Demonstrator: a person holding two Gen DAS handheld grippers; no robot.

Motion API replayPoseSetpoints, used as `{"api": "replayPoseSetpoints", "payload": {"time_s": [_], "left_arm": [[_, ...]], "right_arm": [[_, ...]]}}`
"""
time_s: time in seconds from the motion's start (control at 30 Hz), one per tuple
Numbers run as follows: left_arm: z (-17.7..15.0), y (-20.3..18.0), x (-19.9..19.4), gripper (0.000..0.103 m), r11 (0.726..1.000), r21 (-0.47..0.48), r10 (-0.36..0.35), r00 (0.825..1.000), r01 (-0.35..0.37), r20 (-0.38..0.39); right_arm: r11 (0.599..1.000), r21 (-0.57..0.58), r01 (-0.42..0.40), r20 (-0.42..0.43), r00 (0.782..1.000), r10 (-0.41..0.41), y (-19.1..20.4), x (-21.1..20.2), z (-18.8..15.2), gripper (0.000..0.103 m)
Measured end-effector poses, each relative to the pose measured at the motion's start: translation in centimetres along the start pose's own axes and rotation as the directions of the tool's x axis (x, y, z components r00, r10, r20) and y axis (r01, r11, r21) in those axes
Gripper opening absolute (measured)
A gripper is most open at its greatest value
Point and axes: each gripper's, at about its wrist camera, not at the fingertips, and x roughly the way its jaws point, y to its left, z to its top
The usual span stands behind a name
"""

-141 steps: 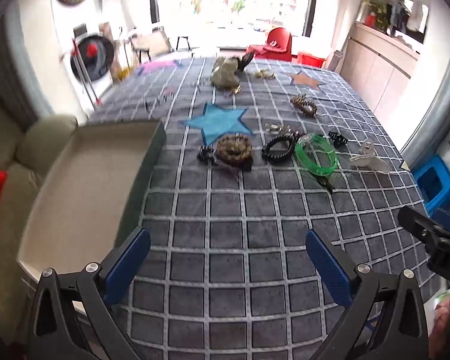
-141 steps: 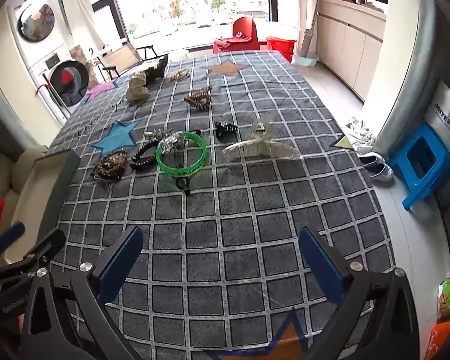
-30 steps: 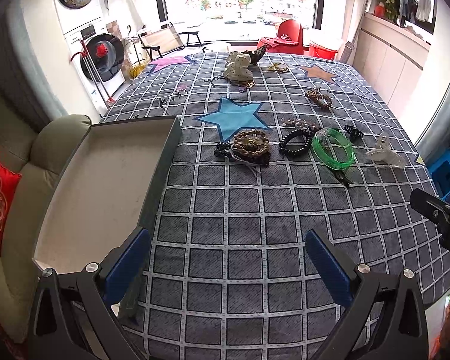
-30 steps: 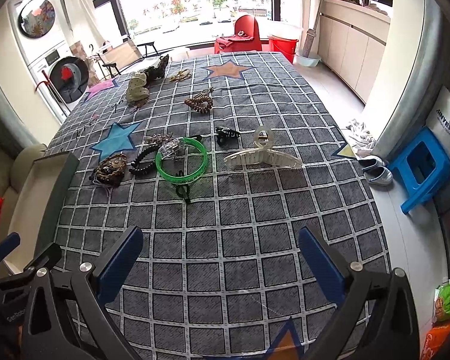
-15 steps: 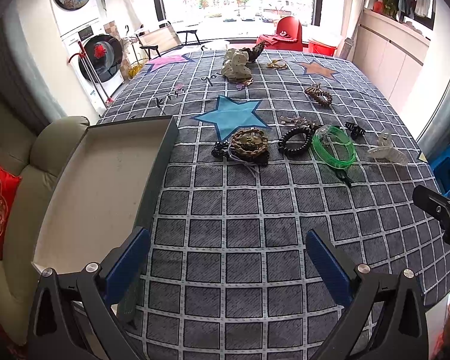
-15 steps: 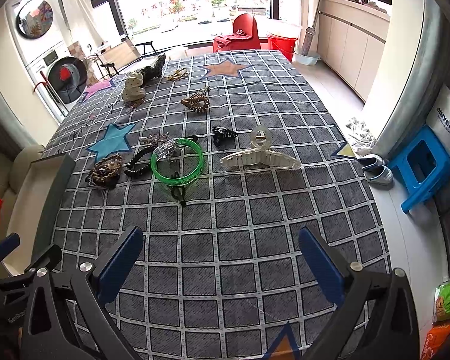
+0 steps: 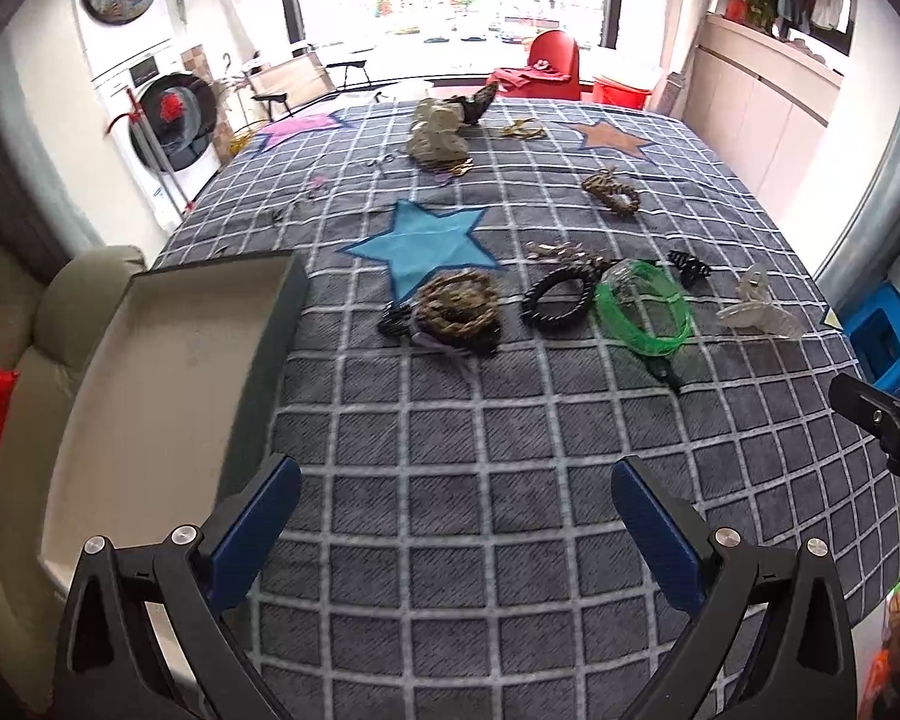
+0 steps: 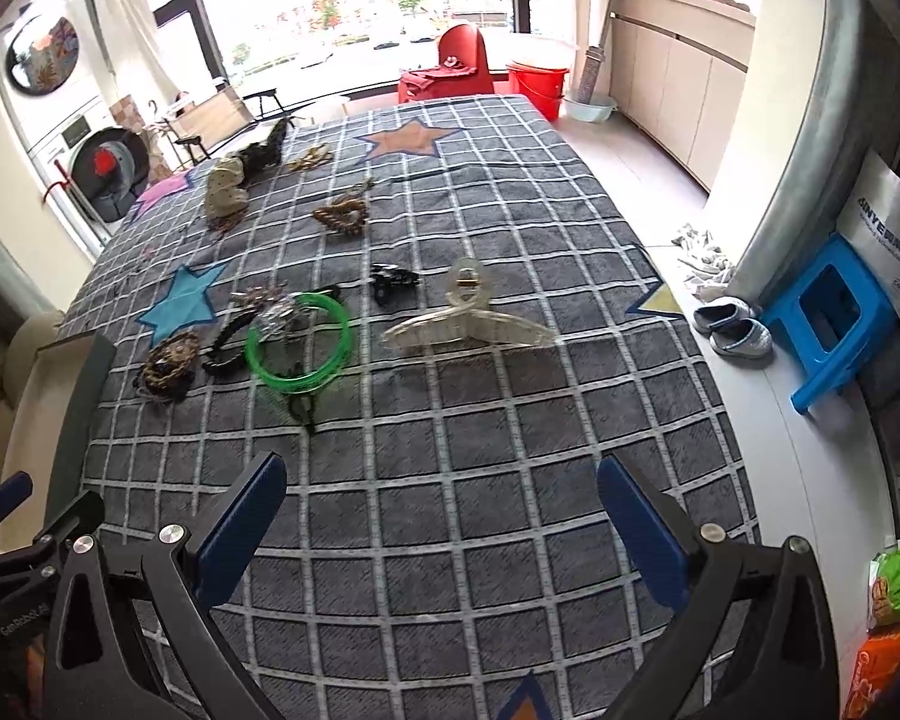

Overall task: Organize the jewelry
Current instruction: 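Grasp the green bangle with the left tool while the right tool grasps the clear claw clip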

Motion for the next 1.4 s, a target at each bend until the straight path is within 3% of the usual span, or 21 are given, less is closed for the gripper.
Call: {"api": "replayPoseSetpoints", "payload": {"time_s": [0.1,0.27,0.43,0.6,0.63,0.7,0.8,1.0,1.07,1.17,1.2,1.23,1.3,1.4], "left_arm": [[0.8,-0.8,1.0,0.103,1.000,0.001,-0.029,1.000,0.029,-0.009],[2.2,-2.1,3.4,0.103,0.989,-0.022,-0.146,0.988,0.144,-0.056],[3.6,-4.2,5.5,0.103,0.980,-0.013,-0.197,0.978,0.197,-0.064],[5.2,-6.0,7.5,0.094,0.978,-0.014,-0.208,0.976,0.207,-0.061],[5.5,-6.3,7.9,0.086,0.978,-0.016,-0.210,0.976,0.209,-0.064],[5.8,-6.8,8.9,0.084,0.975,-0.019,-0.221,0.971,0.220,-0.089],[6.1,-7.3,10.1,0.071,0.972,-0.031,-0.234,0.965,0.232,-0.116],[6.6,-8.0,11.2,0.071,0.969,-0.048,-0.245,0.960,0.240,-0.133],[6.8,-8.1,11.5,0.063,0.970,-0.053,-0.241,0.961,0.236,-0.133],[7.0,-8.2,11.7,0.062,0.971,-0.056,-0.239,0.962,0.234,-0.132],[7.1,-8.2,11.7,0.059,0.971,-0.057,-0.237,0.963,0.232,-0.131],[7.1,-8.3,11.7,0.047,0.972,-0.055,-0.233,0.964,0.228,-0.128],[7.1,-8.3,11.8,0.039,0.973,-0.051,-0.228,0.965,0.223,-0.131],[7.1,-8.1,11.8,0.021,0.973,-0.058,-0.228,0.964,0.222,-0.134]], "right_arm": [[1.000,0.001,0.007,-0.004,1.000,-0.007,-0.9,0.9,0.4,0.103],[1.000,0.013,0.008,-0.022,1.000,-0.008,-2.3,2.8,1.4,0.103],[0.999,0.034,-0.018,-0.029,0.999,0.019,-3.5,4.8,3.1,0.103],[0.997,0.046,-0.057,-0.038,0.998,0.059,-3.7,6.5,5.1,0.098],[0.997,0.049,-0.066,-0.047,0.997,0.068,-3.7,7.2,5.5,0.095],[0.995,0.058,-0.080,-0.067,0.994,0.083,-3.7,8.2,6.0,0.091],[0.993,0.071,-0.097,-0.102,0.989,0.104,-3.5,10.0,6.7,0.081],[0.992,0.056,-0.109,-0.122,0.986,0.115,-2.6,11.9,7.6,0.080],[0.993,0.047,-0.110,-0.128,0.985,0.115,-2.2,12.2,7.8,0.080],[0.992,0.037,-0.117,-0.134,0.984,0.121,-1.7,12.4,8.1,0.077],[0.992,0.040,-0.119,-0.136,0.983,0.123,-1.7,12.6,8.1,0.076],[0.991,0.050,-0.122,-0.143,0.981,0.128,-1.7,12.9,8.2,0.073],[0.991,0.066,-0.116,-0.146,0.981,0.125,-1.8,13.1,8.1,0.065],[0.992,0.062,-0.106,-0.147,0.982,0.115,-1.7,13.1,8.1,0.041]]}}
